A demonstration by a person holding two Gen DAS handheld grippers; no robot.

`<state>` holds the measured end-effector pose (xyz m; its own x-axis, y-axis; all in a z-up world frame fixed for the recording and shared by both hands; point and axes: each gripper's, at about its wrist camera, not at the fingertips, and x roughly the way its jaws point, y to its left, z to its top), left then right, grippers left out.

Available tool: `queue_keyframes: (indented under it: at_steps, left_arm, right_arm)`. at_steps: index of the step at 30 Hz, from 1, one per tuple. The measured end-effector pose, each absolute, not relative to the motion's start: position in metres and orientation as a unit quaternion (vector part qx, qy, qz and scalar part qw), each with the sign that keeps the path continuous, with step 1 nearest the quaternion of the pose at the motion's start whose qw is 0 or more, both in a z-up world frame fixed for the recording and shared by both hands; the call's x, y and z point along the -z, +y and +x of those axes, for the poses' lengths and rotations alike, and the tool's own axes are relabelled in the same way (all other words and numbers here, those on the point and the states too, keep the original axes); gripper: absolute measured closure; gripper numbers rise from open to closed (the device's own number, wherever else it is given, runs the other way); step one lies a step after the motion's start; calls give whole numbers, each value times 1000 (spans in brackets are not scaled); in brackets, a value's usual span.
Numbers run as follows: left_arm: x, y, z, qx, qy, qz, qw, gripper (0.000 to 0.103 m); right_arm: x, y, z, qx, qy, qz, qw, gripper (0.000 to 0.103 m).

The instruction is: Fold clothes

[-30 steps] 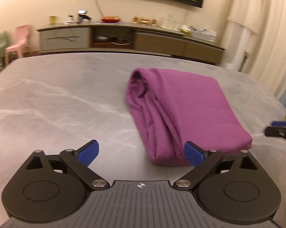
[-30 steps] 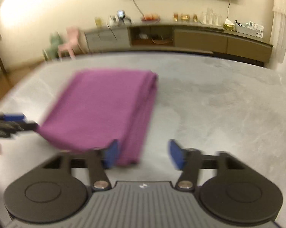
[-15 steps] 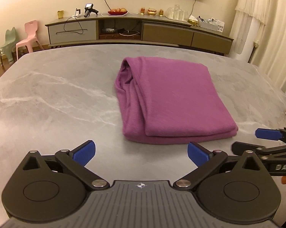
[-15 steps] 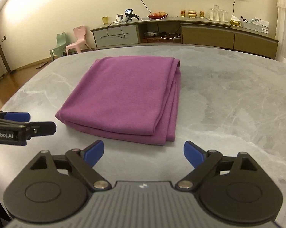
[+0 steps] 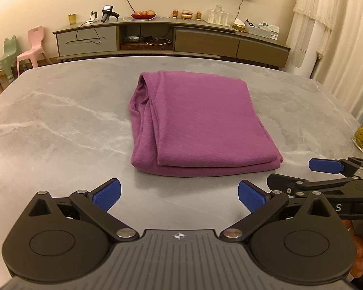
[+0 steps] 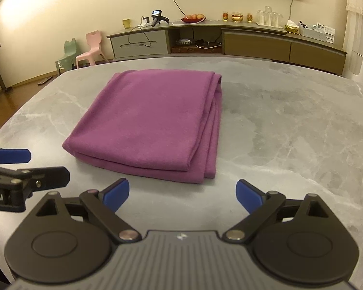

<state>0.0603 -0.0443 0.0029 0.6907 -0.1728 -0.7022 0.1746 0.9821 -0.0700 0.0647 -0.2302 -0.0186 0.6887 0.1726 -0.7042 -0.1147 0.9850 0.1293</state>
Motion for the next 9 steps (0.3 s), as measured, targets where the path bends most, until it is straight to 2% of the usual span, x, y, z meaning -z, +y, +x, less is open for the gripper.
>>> queue_keyframes:
  at_steps: [9]
  left_arm:
    - [-4,-45,56,83,373,-1,924,1]
  right_arm:
    - [21,-236,70,-75,390,38,917,5]
